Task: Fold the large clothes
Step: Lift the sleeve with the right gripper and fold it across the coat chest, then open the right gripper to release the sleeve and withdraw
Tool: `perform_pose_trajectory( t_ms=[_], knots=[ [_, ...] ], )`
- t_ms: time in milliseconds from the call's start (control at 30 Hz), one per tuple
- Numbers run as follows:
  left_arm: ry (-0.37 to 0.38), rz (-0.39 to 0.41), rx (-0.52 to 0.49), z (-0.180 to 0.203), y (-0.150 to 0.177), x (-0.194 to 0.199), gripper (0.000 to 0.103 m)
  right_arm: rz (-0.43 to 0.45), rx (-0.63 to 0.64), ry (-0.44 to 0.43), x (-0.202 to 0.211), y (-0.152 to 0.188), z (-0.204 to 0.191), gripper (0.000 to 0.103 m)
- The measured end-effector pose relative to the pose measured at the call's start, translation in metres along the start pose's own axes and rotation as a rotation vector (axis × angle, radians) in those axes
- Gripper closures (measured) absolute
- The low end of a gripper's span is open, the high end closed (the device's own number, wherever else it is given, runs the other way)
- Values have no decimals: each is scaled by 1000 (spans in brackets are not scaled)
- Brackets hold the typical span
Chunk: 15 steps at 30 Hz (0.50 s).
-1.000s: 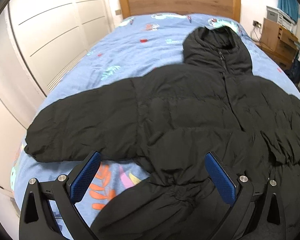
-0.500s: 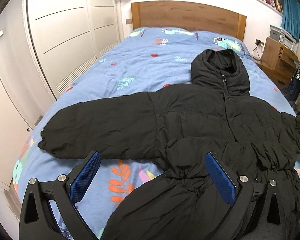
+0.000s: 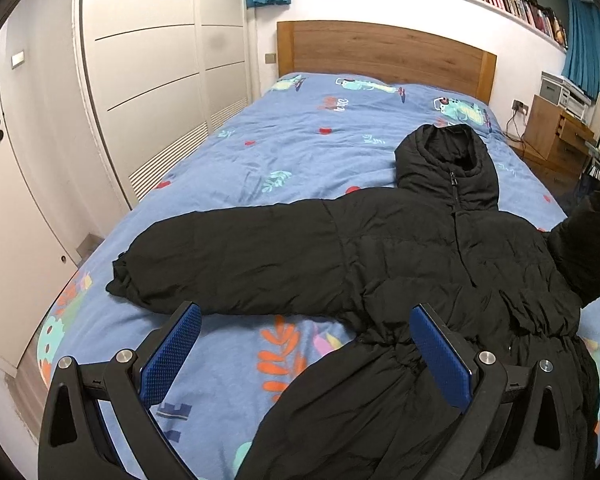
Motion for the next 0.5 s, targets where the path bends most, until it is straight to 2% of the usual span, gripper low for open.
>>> perform_pose_trajectory(
  t_ms=[267,367,500],
  knots=[
    [9,-36,22,-24,13,-2,1,-117,81,-57,-46,59,-79,96],
    [8,-51,33,-33,20,-4,1,-171,102,-65,-63,88,-100,96],
    [3,-63,40,-42,26,-6,1,-242,123,-54,-84,124,-107,95]
  ],
)
Point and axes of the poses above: each gripper's, at about its wrist camera, not at the fingertips, and x roughly against the way its jaws point, z to its right, y to its underside, the point moved 8 cm from there along -x, roughly the way its jaws point
